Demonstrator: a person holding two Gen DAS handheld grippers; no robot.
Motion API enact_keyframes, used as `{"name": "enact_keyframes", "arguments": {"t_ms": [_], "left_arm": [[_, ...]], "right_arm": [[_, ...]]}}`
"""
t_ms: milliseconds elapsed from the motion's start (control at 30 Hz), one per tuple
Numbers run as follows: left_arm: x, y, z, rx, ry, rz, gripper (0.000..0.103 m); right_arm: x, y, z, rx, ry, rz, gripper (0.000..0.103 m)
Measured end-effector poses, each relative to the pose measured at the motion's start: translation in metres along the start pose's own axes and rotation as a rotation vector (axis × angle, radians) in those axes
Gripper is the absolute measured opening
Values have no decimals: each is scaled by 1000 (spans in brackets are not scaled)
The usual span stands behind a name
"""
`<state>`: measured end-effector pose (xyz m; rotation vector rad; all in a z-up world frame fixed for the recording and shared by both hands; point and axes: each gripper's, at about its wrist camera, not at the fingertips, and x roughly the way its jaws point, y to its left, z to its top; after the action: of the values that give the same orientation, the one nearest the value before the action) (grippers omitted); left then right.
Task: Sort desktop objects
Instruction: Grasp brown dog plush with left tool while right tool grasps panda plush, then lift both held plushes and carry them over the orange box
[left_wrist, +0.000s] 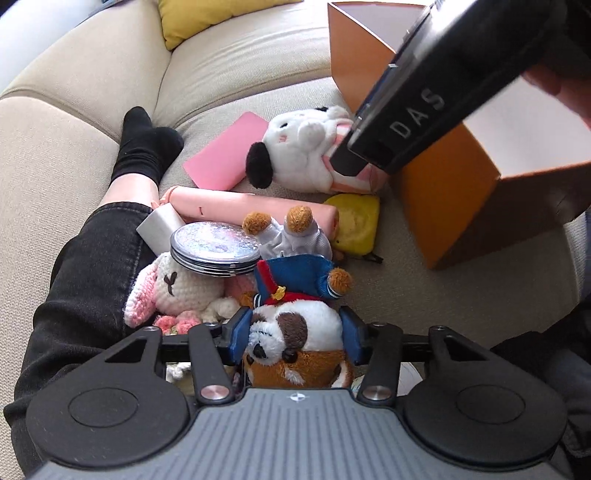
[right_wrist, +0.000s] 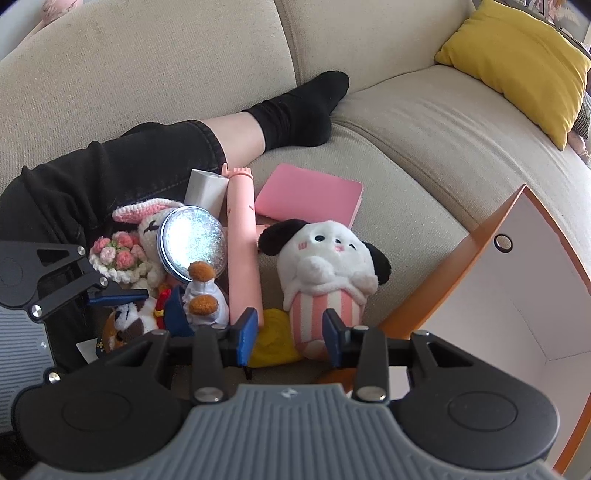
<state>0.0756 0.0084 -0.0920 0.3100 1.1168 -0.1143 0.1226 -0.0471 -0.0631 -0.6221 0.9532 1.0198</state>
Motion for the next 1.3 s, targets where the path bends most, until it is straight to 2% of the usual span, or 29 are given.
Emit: {"name": "enact_keyframes", "arguments": {"t_ms": [133, 233, 333, 500, 633, 833, 967, 1067, 1200, 1300], "left_arm": [[-16, 15, 1, -78, -44, -33, 54], [-34, 26, 5, -137, -104, -50, 54], [-48, 42, 12, -210, -159, -58, 54], [-53, 68, 25, -323, -224, -61, 54], [-51, 85, 30, -394, -252, -65, 54], [-48, 95, 27, -453, -271, -92, 55], [-47, 97, 22, -467, -278, -95, 55], [-49, 97, 18, -477, -285, -93, 55], [-58, 99, 11, -489, -304, -93, 55], [-64, 100, 5, -507, -313, -88, 55]], "right_arm": [[3, -1, 4, -19, 8, -10, 43], [9, 0, 10, -46, 27, -28, 48], [17, 1, 17, -77, 56, -45, 48], [37, 4, 28, -125, 113, -68, 49], [50, 12, 31, -207, 122, -130, 66], [69, 22, 38, -291, 137, -242, 72], [76, 24, 37, -332, 124, -313, 65], [79, 19, 42, -320, 136, -303, 64], [69, 13, 50, -262, 99, -279, 59], [48, 3, 54, -167, 39, -202, 58]]}}
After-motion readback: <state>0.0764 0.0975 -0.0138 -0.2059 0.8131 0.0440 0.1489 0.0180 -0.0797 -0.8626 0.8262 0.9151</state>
